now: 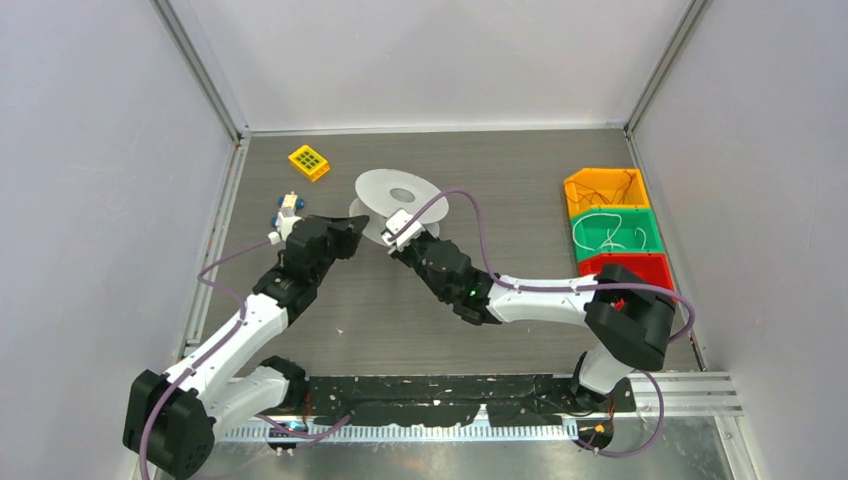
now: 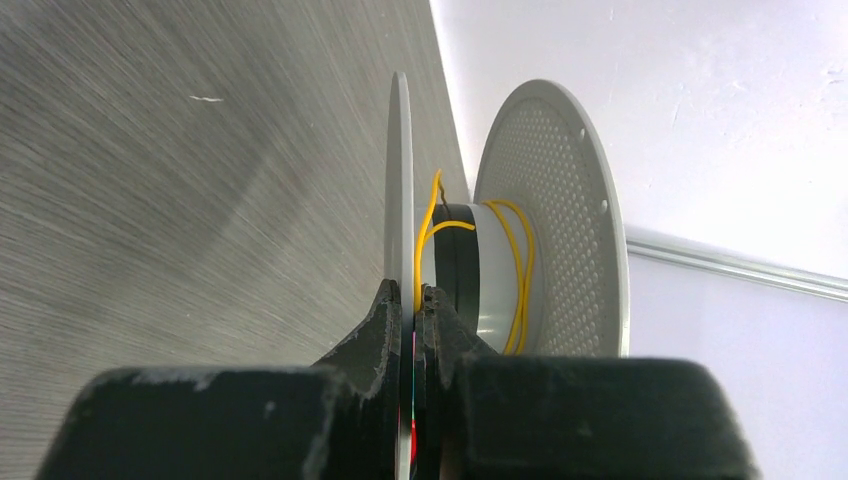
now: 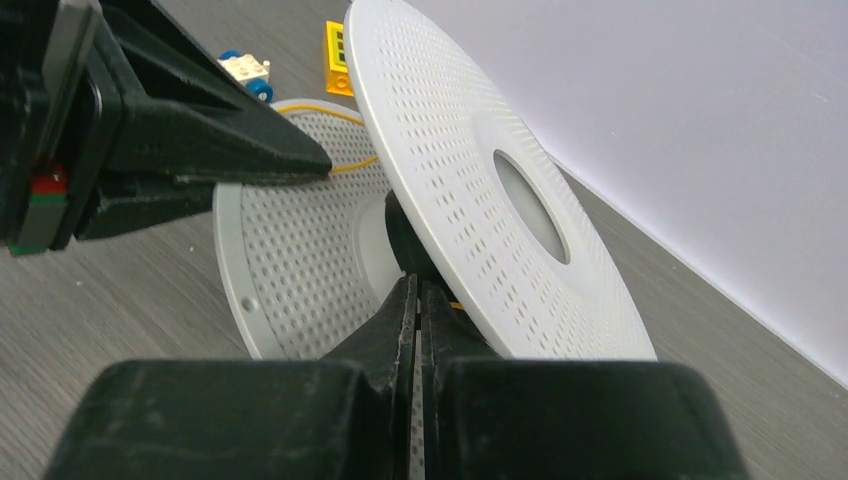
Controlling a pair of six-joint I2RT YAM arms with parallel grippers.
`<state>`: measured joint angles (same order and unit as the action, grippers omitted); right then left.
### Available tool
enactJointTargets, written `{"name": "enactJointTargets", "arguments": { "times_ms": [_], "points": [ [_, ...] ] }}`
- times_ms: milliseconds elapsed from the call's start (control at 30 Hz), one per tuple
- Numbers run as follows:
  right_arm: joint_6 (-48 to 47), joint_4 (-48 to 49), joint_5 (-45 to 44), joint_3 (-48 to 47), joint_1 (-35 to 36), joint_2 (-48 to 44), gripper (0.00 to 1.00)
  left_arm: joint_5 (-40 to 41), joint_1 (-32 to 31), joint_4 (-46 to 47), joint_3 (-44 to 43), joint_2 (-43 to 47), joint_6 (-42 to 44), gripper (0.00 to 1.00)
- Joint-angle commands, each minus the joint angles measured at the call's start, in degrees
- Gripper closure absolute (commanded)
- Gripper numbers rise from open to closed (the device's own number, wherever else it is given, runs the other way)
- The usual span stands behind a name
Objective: Wrap the cables
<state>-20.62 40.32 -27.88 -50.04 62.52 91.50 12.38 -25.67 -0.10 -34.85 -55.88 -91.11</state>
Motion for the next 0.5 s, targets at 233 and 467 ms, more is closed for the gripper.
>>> {"name": "enactJointTargets", "arguments": {
  "times_ms": [233,467],
  "points": [
    [4.24,-0.95,-1.04,-2.75,0.24,2.43,0.92,-2.87,-1.4,14.82,1.64,-0.53,-5.0,1.0],
    [2.64,-1.3,-2.92,-0.5,0.23,1.16,0.87,-4.28,-1.4,20.89,3.01,-1.62,-10.3,1.0]
  ]
}}
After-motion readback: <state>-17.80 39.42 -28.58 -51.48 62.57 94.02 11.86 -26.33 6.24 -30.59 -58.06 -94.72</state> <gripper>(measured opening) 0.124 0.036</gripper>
